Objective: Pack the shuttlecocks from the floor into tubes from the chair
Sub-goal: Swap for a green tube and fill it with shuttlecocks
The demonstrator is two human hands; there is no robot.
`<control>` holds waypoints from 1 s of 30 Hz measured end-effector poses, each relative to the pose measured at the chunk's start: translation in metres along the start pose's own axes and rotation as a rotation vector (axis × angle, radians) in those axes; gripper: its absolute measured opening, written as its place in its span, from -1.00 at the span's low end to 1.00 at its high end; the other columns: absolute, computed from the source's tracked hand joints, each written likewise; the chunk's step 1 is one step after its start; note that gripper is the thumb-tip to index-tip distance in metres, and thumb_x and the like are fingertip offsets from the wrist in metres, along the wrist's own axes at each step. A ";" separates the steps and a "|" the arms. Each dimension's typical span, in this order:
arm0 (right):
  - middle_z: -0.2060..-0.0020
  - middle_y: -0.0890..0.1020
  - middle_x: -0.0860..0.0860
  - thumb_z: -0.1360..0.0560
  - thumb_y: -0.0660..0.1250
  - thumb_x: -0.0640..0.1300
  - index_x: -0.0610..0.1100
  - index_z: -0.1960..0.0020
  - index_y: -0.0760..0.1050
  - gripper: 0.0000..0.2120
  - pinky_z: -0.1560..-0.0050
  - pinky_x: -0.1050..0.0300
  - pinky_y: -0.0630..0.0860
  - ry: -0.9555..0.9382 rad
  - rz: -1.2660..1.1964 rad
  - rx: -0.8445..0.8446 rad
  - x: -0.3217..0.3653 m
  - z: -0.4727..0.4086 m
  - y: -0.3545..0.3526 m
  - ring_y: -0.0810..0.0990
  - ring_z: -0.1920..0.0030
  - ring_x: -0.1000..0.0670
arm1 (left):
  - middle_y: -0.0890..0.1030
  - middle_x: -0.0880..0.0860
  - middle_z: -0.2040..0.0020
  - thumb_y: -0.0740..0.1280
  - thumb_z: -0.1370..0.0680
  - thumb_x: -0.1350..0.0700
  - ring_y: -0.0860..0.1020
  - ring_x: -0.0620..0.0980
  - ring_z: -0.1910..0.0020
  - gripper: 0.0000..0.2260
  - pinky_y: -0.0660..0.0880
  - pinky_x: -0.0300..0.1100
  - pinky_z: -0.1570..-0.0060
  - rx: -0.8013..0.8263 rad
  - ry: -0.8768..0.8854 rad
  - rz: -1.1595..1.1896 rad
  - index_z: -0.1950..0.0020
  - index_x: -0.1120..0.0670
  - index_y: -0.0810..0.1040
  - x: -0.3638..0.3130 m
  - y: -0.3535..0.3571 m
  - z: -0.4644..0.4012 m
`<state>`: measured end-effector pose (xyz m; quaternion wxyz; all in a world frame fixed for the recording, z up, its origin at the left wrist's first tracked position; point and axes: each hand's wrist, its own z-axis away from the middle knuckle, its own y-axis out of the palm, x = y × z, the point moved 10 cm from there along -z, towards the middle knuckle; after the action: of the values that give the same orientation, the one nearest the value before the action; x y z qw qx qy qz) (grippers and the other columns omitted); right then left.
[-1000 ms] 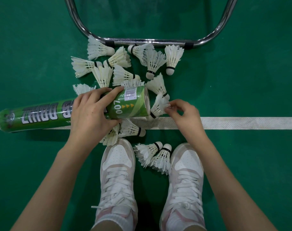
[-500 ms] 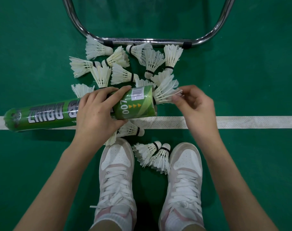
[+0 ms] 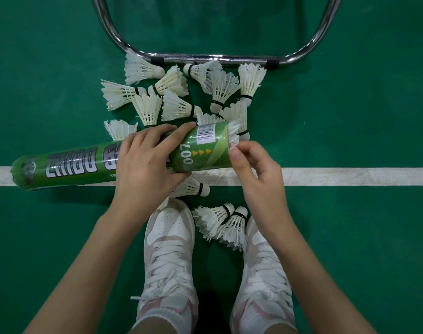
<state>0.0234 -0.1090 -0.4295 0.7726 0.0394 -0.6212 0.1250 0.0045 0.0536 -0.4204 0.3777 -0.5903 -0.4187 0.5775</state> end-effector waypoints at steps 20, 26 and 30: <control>0.16 0.62 0.11 -0.44 0.39 -0.26 0.04 0.06 0.47 -0.77 0.01 0.27 0.51 0.042 0.070 0.183 -0.001 -0.011 0.012 0.58 0.11 0.16 | 0.51 0.07 -0.20 0.48 -0.31 -0.02 0.46 0.14 -0.15 -0.31 0.28 0.03 -0.14 0.011 0.034 -0.009 -0.40 -0.07 0.35 -0.007 0.003 0.001; 0.09 0.66 0.07 -0.49 0.32 -0.29 0.07 -0.02 0.43 -0.72 -0.06 0.26 0.53 0.095 -0.019 0.244 -0.005 -0.010 0.017 0.63 0.02 0.15 | 0.51 0.07 -0.20 0.51 -0.30 0.00 0.46 0.14 -0.15 -0.30 0.26 0.01 -0.15 0.019 0.035 -0.024 -0.40 -0.07 0.35 -0.008 0.005 0.001; 0.09 0.65 0.12 -0.50 0.31 -0.29 0.09 -0.03 0.44 -0.72 -0.09 0.25 0.53 0.096 -0.022 0.275 -0.007 -0.010 0.018 0.62 0.01 0.17 | 0.52 0.08 -0.20 0.51 -0.30 0.01 0.46 0.14 -0.15 -0.30 0.25 0.00 -0.14 0.019 0.034 -0.027 -0.40 -0.07 0.36 -0.008 0.005 0.001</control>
<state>0.0272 -0.0902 -0.4400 0.7900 0.1456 -0.5602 0.2023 0.0041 0.0442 -0.4224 0.3981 -0.5907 -0.4147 0.5662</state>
